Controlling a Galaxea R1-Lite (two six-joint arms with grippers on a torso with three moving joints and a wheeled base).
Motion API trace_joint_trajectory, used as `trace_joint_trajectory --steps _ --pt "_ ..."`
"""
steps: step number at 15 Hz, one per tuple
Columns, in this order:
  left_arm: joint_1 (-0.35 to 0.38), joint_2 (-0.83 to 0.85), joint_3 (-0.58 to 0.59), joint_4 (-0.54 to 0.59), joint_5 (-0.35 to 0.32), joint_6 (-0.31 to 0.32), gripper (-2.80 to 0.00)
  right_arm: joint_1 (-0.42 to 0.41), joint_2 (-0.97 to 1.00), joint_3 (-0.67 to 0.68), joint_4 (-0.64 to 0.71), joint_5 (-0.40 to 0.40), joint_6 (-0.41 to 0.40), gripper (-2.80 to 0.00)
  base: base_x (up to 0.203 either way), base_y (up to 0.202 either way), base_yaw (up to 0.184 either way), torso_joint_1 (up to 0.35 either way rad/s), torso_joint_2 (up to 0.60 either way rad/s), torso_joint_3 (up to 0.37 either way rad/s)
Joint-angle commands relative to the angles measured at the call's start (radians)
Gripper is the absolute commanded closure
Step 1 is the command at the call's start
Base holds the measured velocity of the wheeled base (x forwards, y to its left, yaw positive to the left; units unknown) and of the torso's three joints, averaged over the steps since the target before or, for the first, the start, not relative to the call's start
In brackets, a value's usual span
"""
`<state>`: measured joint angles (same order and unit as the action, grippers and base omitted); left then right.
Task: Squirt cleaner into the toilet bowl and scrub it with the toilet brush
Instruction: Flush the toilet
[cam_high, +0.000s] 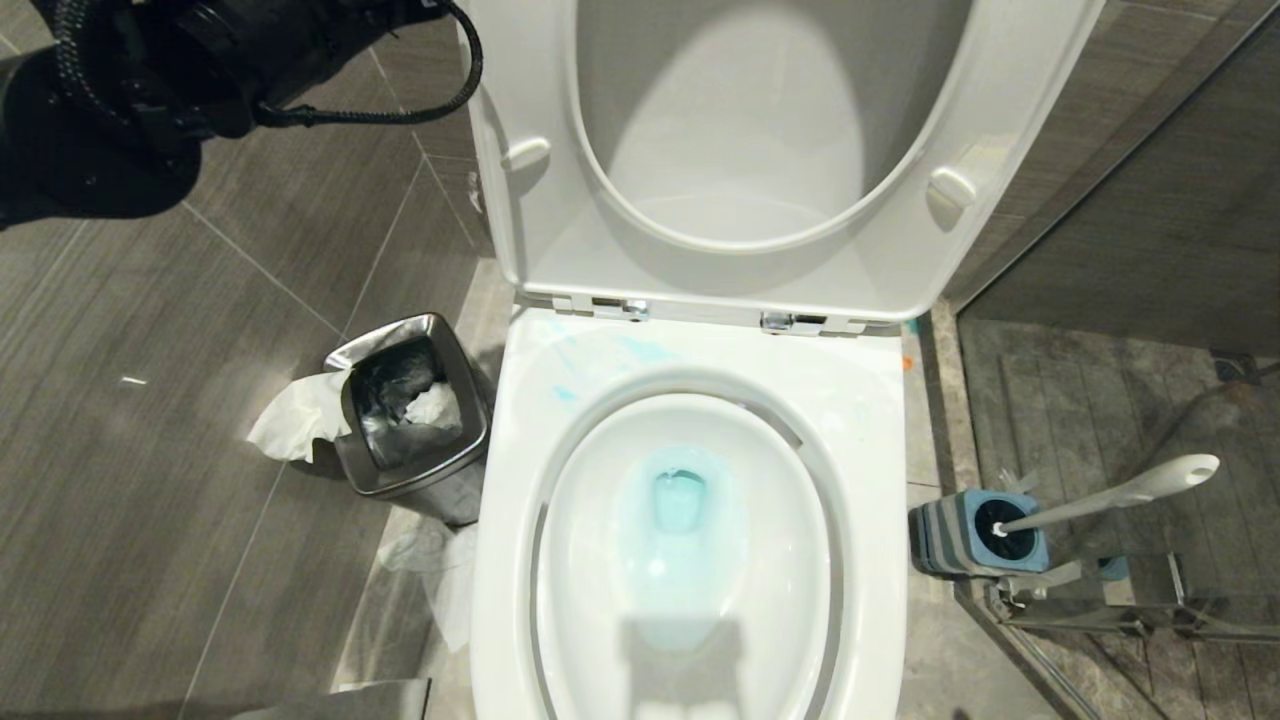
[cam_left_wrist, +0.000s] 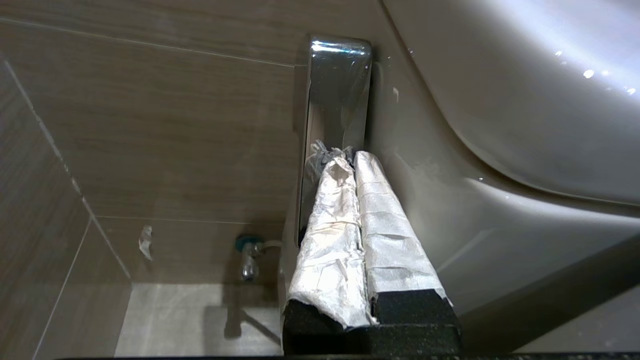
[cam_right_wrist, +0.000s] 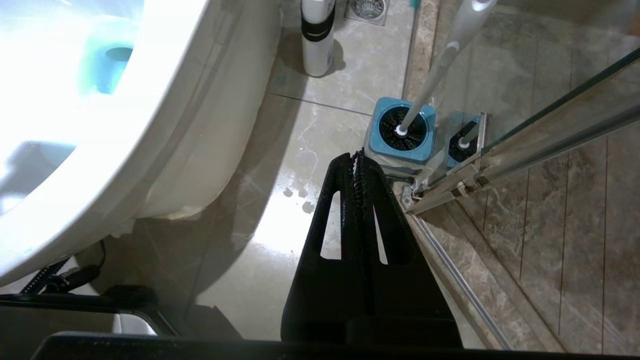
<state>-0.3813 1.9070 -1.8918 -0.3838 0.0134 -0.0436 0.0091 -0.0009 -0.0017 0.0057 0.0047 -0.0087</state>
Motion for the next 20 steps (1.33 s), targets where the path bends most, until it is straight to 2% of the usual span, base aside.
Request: trace_joint_trajectory --steps 1,20 --pt "0.001 0.055 0.005 -0.007 0.01 -0.001 0.0 0.0 0.001 0.0 0.0 0.0 -0.001 0.0 0.0 0.0 0.0 0.0 0.0 0.0" --pt "0.013 0.022 0.013 0.001 0.013 -0.001 0.0 0.002 0.001 0.0 0.0 0.0 -0.001 0.0 0.0 0.0 0.0 0.0 0.0 0.0"
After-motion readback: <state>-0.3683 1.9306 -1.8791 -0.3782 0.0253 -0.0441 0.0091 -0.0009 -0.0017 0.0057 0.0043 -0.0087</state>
